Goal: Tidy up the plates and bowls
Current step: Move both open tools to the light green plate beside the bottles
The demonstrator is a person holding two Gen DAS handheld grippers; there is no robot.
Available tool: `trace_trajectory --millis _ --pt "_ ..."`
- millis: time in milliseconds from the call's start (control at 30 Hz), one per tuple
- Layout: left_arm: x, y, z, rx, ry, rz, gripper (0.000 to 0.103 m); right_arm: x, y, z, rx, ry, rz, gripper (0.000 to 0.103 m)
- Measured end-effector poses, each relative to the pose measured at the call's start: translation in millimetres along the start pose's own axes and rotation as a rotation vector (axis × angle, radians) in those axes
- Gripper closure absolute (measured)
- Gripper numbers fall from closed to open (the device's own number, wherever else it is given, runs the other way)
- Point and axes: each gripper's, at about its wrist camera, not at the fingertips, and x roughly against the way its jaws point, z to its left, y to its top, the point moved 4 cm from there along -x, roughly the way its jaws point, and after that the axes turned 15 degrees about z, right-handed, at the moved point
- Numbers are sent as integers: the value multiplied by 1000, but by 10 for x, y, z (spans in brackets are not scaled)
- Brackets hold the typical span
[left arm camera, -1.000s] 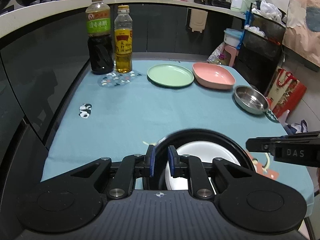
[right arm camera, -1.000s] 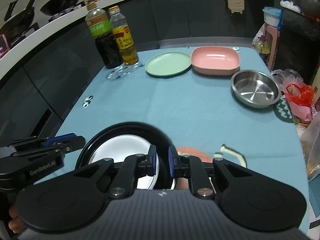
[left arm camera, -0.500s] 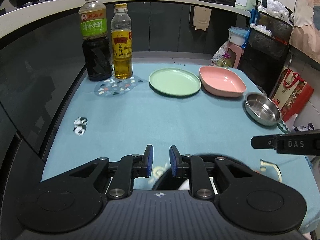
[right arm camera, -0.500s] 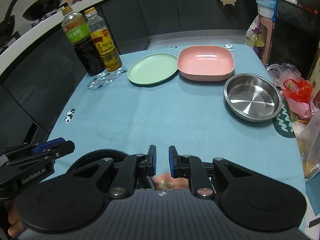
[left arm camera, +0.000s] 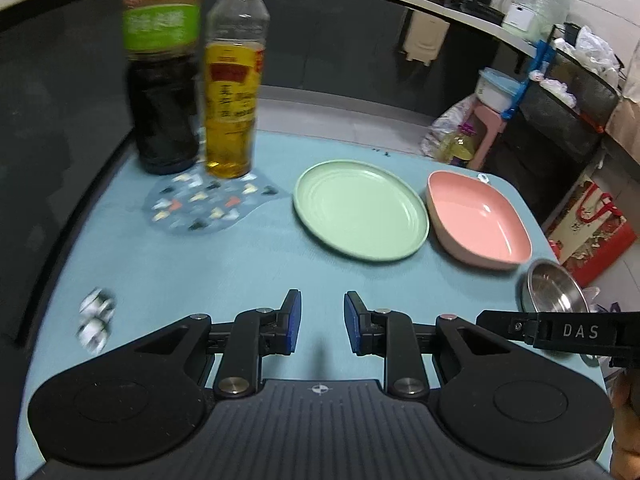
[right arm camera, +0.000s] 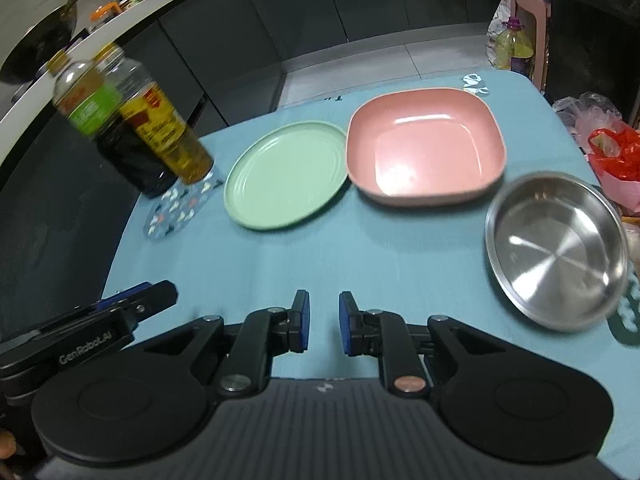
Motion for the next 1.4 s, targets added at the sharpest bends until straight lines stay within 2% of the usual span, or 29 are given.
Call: trace_trajectory --millis 100,433,533,700,1100,1200,1267,1400 --pt "-187 174 74 13 -27 15 81 -91 153 -67 -37 19 0 103" --pt "-602 614 197 114 -38 1 81 -405 578 -68 -119 57 0 103" --pt "-696 683 225 132 -39 1 81 -451 638 -99 -155 90 -5 103" --pt "-846 749 275 156 -45 16 81 -516 707 -140 -172 76 -15 103" --pt "-975 846 223 140 -27 0 76 -644 790 -192 -186 77 -8 103" --pt "-1002 858 184 105 -35 -11 81 -653 789 -154 -152 56 -21 103" --pt "-988 827 148 72 -4 -16 87 -643 758 -110 -116 20 -30 103" --pt "-871 735 168 50 12 -23 87 -562 679 -53 -75 14 -39 103"
